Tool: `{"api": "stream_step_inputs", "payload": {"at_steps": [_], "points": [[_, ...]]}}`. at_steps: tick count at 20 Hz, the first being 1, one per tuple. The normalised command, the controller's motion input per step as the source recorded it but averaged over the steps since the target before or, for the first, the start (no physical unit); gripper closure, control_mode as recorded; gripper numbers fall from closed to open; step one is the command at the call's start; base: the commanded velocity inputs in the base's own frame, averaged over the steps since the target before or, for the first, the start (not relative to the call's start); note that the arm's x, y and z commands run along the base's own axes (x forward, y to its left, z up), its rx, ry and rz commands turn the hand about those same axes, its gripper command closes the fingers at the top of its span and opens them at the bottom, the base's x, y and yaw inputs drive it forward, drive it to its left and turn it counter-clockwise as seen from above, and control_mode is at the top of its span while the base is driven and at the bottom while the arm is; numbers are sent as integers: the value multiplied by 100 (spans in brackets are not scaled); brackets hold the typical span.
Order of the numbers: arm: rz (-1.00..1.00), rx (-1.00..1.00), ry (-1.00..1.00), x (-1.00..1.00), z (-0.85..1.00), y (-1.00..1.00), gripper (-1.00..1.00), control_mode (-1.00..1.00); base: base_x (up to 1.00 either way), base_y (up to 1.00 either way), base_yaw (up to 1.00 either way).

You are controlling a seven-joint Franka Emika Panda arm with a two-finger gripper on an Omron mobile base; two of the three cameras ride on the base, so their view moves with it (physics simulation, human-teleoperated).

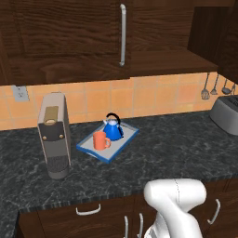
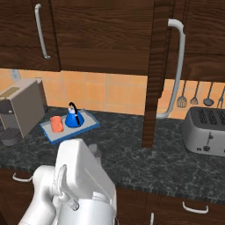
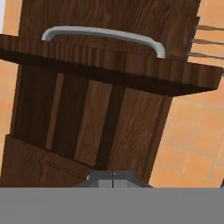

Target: Pick the kettle from the counter and place it on the tray. Then pick the mug from the cabinet and place it on the tray. Then close the cabinet doors.

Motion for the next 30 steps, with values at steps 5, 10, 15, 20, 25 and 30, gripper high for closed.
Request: {"api": "stream_step_inputs", "payload": {"at_steps": [5, 10, 15, 20, 25, 30], "points": [[0, 9, 0, 31, -22, -46, 100, -100, 0, 0, 0], [0, 13, 0, 37, -16, -47, 100, -100, 0, 0, 0], [0, 14, 0, 49, -21, -49, 100, -100, 0, 0, 0], [0, 14, 1, 57, -28, -52, 100, -100, 0, 0, 0], [0, 11, 4, 45, -29, -60, 100, -100, 0, 0, 0], [0, 5, 3, 17, -29, -47, 100, -100, 0, 0, 0]]}}
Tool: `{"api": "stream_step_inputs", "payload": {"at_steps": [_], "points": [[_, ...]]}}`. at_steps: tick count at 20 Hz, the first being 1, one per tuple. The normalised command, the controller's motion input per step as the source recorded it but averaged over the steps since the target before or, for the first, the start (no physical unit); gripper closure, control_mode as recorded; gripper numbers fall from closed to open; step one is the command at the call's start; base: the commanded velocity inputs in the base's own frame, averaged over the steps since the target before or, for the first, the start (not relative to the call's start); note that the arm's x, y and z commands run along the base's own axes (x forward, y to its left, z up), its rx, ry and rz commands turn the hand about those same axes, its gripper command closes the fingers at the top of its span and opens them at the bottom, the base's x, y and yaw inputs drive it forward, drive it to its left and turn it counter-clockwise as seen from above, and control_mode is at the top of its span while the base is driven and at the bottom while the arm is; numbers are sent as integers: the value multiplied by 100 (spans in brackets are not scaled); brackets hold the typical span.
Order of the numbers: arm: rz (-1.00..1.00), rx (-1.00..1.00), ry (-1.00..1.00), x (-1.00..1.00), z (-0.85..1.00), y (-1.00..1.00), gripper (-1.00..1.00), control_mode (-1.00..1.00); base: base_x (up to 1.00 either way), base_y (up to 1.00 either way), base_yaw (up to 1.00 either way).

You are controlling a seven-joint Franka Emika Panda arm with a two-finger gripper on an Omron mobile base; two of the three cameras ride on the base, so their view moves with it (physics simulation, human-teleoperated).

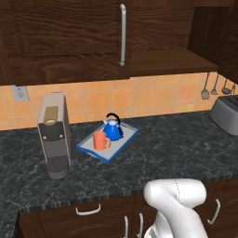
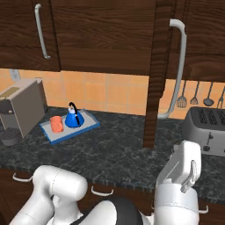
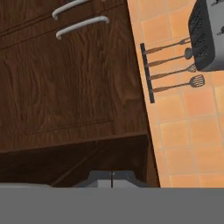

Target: Pick the kettle from the counter and place it on the tray. Then pick the mug from the cabinet and place it on the tray. Then close the cabinet doors.

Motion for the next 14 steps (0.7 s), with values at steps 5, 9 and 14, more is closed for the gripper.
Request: {"api": "stream_step_inputs", "payload": {"at_steps": [5, 9, 14], "points": [[5, 8, -1, 73, -24, -3, 100, -100, 0, 0, 0], [11, 9, -5, 76, 0, 0, 100, -100, 0, 0, 0], [15, 5, -22, 28, 15, 12, 100, -100, 0, 0, 0]]}}
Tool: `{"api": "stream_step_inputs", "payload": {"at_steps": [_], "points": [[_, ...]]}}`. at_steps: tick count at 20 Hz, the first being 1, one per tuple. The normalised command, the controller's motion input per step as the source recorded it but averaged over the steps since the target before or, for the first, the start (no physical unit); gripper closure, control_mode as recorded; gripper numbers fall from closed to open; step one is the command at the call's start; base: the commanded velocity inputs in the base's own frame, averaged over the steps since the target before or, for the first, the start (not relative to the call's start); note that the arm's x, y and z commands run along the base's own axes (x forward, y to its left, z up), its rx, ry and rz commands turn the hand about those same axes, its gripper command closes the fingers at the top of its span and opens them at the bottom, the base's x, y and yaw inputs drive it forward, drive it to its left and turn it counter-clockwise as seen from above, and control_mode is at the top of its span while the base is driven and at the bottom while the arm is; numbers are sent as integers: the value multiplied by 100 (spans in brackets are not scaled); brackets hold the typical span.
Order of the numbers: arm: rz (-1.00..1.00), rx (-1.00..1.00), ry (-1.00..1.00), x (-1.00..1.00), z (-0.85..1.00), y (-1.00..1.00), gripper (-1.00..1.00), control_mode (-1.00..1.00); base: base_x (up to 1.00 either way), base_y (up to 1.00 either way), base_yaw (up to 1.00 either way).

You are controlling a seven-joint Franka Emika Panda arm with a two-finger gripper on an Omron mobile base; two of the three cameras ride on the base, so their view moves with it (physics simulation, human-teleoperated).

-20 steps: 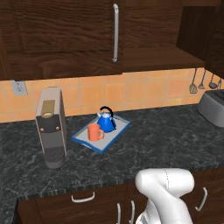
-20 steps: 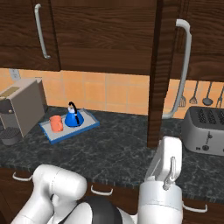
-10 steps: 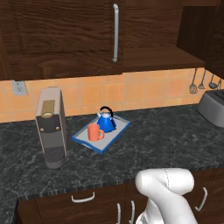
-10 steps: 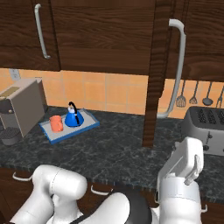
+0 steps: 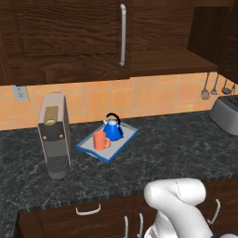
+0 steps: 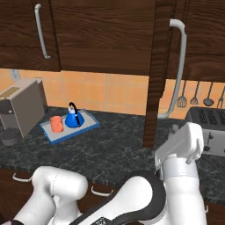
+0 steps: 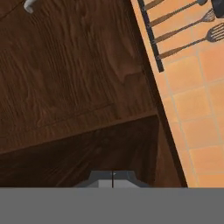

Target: Pick the kettle from the counter and place it on the tray. Then pick the mug from the cabinet and place it on the tray. Then close the cabinet doors.

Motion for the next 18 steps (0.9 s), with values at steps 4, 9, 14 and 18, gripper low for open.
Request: {"api": "stream_step_inputs", "payload": {"at_steps": [4, 9, 14, 18], "points": [[22, 0, -36, 0, 42, 62, 100, -100, 0, 0, 0], [21, 0, -37, 5, 44, 87, 100, -100, 0, 0, 0], [18, 0, -35, 6, 50, 79, 100, -100, 0, 0, 0], [17, 0, -17, 43, 40, 37, 100, -100, 0, 0, 0]]}}
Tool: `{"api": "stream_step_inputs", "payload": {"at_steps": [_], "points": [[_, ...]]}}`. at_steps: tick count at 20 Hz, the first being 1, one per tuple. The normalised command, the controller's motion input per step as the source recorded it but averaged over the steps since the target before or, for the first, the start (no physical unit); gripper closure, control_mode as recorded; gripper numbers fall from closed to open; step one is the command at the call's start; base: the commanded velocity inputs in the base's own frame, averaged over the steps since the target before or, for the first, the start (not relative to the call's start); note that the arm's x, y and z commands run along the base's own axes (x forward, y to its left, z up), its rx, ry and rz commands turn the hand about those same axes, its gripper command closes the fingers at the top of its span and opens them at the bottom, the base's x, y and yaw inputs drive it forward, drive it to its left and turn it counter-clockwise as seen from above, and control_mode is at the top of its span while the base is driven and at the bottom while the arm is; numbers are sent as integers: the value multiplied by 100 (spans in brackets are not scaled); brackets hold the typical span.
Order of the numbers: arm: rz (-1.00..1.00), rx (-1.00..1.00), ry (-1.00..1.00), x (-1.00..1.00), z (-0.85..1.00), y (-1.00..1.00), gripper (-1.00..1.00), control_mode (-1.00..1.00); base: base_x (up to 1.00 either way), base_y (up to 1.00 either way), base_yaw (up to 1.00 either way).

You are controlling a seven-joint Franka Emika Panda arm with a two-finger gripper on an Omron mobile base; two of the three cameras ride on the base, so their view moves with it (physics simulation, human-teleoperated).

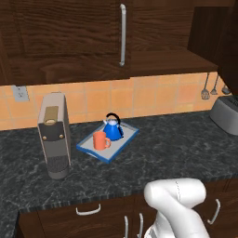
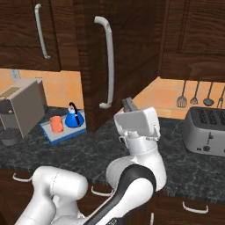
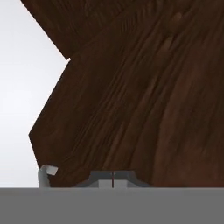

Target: Pick the kettle from the counter and place it on the tray. Then pick the mug from the cabinet and place it on the tray. Then close the cabinet doors.

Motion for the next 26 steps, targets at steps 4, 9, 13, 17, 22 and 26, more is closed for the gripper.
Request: {"api": "stream_step_inputs", "payload": {"at_steps": [4, 9, 13, 17, 22, 26], "points": [[14, -1, 5, 40, 57, 26, 100, -100, 0, 0, 0], [13, -6, 30, 63, 49, 29, 100, -100, 0, 0, 0], [9, -7, 31, 82, 34, 46, 100, -100, 0, 0, 0], [2, -3, 25, 99, 5, 63, 100, -100, 0, 0, 0], [-9, -13, 27, 100, -1, 93, 100, -100, 0, 0, 0], [-17, -16, 30, 100, 0, 98, 100, -100, 0, 0, 0]]}}
